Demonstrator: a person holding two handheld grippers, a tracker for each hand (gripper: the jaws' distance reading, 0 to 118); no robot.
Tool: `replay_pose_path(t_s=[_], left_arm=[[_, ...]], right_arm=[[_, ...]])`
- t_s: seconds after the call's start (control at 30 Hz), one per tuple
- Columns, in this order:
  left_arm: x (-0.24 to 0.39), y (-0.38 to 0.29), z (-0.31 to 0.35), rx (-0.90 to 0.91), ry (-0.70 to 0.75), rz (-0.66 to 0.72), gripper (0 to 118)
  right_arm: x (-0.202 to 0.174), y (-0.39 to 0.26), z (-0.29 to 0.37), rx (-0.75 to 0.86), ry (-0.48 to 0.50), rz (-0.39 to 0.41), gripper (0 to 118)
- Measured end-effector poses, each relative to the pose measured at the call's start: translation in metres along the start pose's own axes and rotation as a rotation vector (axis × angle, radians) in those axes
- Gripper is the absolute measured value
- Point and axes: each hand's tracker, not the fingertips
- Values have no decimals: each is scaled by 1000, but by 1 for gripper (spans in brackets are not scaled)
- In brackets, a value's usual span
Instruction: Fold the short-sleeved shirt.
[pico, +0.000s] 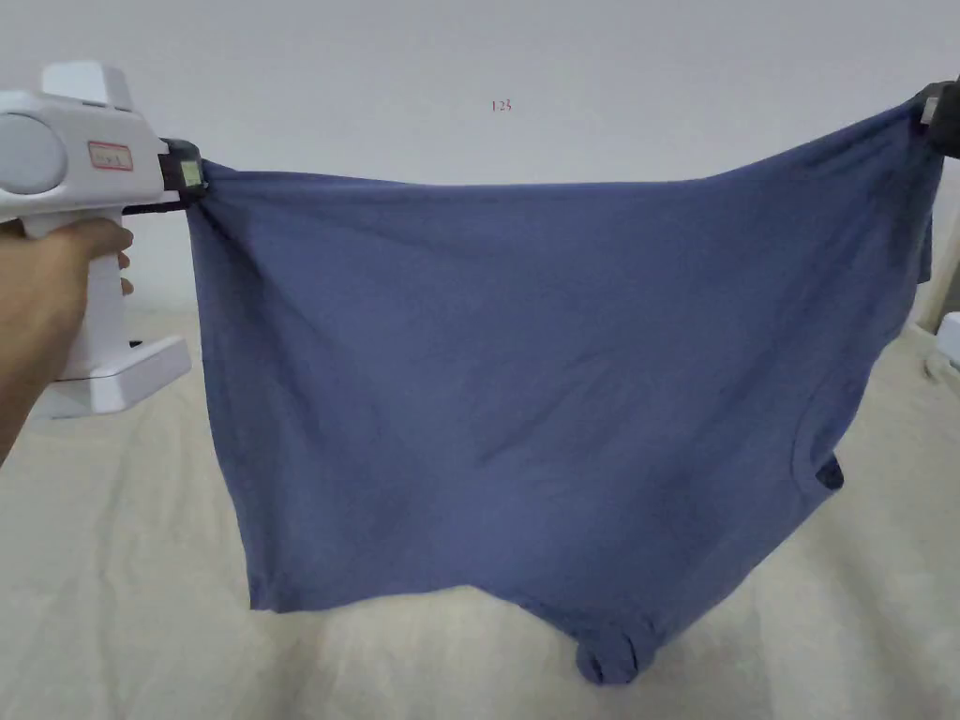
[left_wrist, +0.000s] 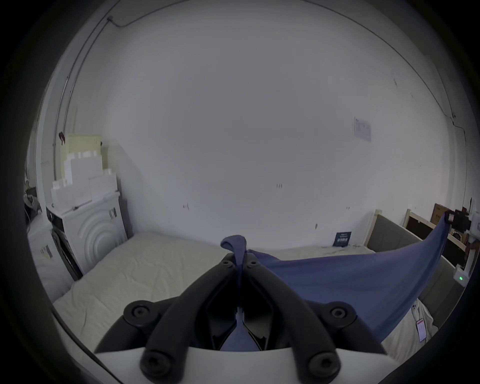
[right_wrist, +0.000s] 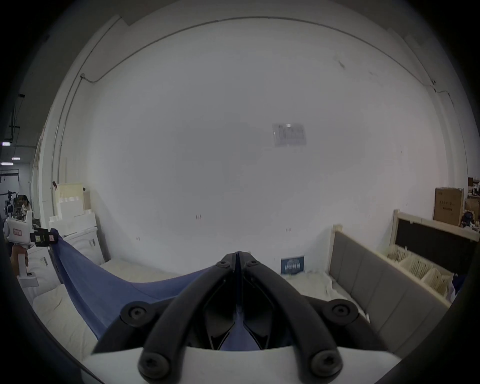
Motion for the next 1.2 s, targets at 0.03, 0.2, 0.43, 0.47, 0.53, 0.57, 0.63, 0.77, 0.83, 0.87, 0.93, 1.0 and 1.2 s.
replay_pose_path(t_s=[0.03,0.2,0.43,0.47,0.53,0.57,0.63,0.77,0.83,0.87,0.93,1.0,1.2], left_arm=[[2,7,0,7,2,-12,0],[6,24,-5,46,7,-28,0],[11,-1,-30,5,10,-56,0],[10,-9,-35,-13,10,-56,0],[9,-30,-46,-48,9,-54,0],[8,-42,-51,-71,14,-55,0],[7,-69,-60,-112,20,-66,0],[4,-123,-65,-195,16,-52,0],[2,-152,-62,-239,16,-41,0],[0,-165,-61,-257,12,-38,0],[-4,-194,-56,-306,17,-30,0],[-6,-221,-46,-347,16,-28,0],[-16,-290,-4,-444,14,-7,0]], right_arm=[[-2,9,-2,19,-4,11,1],[-1,31,-19,55,-10,43,1],[9,6,-37,40,-30,51,1],[10,-3,-39,22,-30,53,1],[9,-28,-42,-31,-37,61,1],[10,-40,-44,-53,-33,64,1],[13,-69,-48,-112,-37,60,1],[14,-126,-45,-217,-35,60,1],[16,-156,-40,-271,-29,43,1],[17,-170,-37,-296,-30,37,1],[15,-198,-25,-352,-29,31,1],[17,-226,-14,-393,-23,0,1],[11,-288,45,-484,-13,-60,1]])
